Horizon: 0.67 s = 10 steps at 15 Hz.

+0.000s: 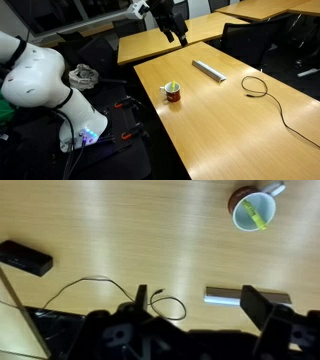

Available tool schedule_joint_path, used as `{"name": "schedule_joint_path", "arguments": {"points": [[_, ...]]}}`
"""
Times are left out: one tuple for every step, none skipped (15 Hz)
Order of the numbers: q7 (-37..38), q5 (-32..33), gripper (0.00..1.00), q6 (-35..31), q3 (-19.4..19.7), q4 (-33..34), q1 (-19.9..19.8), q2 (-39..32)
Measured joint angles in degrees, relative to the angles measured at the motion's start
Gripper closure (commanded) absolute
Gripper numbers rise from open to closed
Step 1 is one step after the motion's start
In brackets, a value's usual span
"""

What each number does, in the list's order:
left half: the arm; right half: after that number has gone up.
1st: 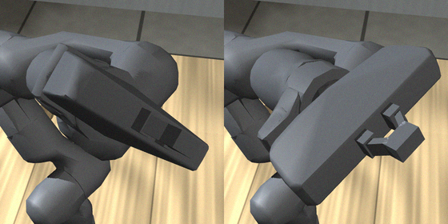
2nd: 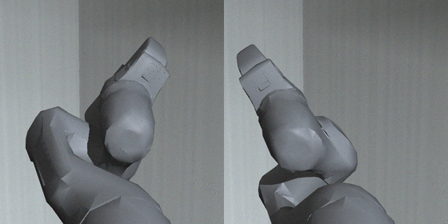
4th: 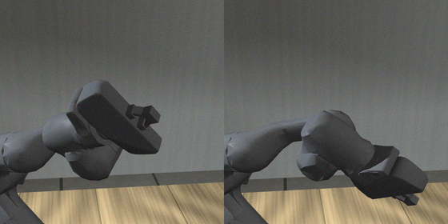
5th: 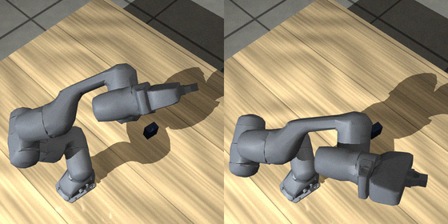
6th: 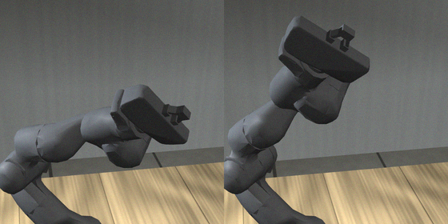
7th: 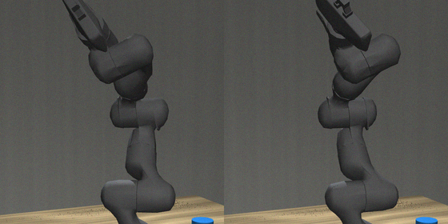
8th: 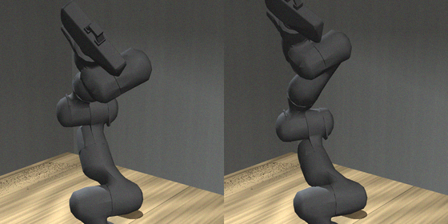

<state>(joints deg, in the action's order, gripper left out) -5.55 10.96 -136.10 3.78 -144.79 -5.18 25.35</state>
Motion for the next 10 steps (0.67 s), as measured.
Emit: {"name": "schedule_joint_path", "arguments": {"points": [[0.0,0.0,0.0,0.0,0.0,0.0,0.0,0.0],[0.0,0.0,0.0,0.0,0.0,0.0,0.0,0.0],[0.0,0.0,0.0,0.0,0.0,0.0,0.0,0.0],[0.0,0.0,0.0,0.0,0.0,0.0,0.0,0.0],[0.0,0.0,0.0,0.0,0.0,0.0,0.0,0.0],[0.0,0.0,0.0,0.0,0.0,0.0,0.0,0.0],[-0.03,-0.32,0.0,0.01,0.01,-0.05,0.2,-0.09],[-0.6,-1.07,0.0,0.03,0.04,-0.21,0.77,-0.41],[-1.81,-2.19,0.0,0.03,0.07,-0.48,1.63,-0.99],[-3.27,-3.62,0.0,0.03,0.11,-0.79,2.74,-1.85]]}}
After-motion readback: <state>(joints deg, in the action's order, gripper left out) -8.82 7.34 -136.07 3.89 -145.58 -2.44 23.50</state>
